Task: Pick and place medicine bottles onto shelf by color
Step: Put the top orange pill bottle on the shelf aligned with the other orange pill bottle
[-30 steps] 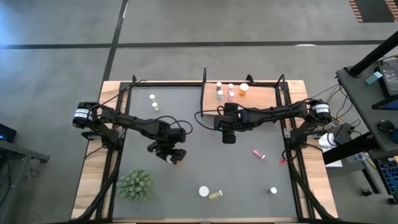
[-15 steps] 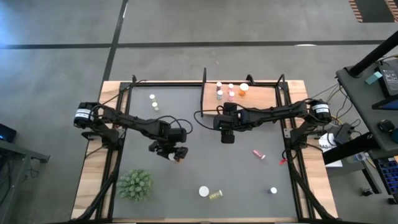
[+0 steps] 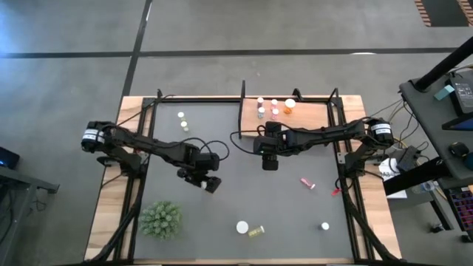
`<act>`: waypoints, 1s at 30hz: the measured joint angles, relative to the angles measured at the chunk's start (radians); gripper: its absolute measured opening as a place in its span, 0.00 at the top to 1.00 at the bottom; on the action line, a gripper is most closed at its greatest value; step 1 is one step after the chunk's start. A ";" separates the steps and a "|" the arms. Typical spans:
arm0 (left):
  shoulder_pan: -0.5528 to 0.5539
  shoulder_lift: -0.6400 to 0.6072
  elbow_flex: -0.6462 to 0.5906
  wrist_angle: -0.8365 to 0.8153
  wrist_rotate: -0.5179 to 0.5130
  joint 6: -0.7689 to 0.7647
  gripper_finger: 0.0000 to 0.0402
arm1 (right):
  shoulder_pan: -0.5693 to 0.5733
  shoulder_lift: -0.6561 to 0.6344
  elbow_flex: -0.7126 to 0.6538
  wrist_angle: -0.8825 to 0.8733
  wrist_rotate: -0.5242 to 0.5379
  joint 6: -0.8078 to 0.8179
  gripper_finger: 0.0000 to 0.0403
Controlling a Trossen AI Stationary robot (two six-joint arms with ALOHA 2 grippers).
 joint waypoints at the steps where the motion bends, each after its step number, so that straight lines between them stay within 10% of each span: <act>1: -0.003 -0.012 -0.001 -0.001 -0.021 0.011 0.21 | 0.000 0.000 0.000 0.004 0.000 0.000 0.42; 16: -0.127 -0.051 -0.033 -0.021 -0.100 0.688 0.21 | 0.000 0.000 0.000 0.011 0.000 0.000 0.42; 30: -0.159 -0.044 -0.050 -0.054 -0.310 0.494 0.21 | 0.000 0.000 0.000 0.012 0.000 0.000 0.42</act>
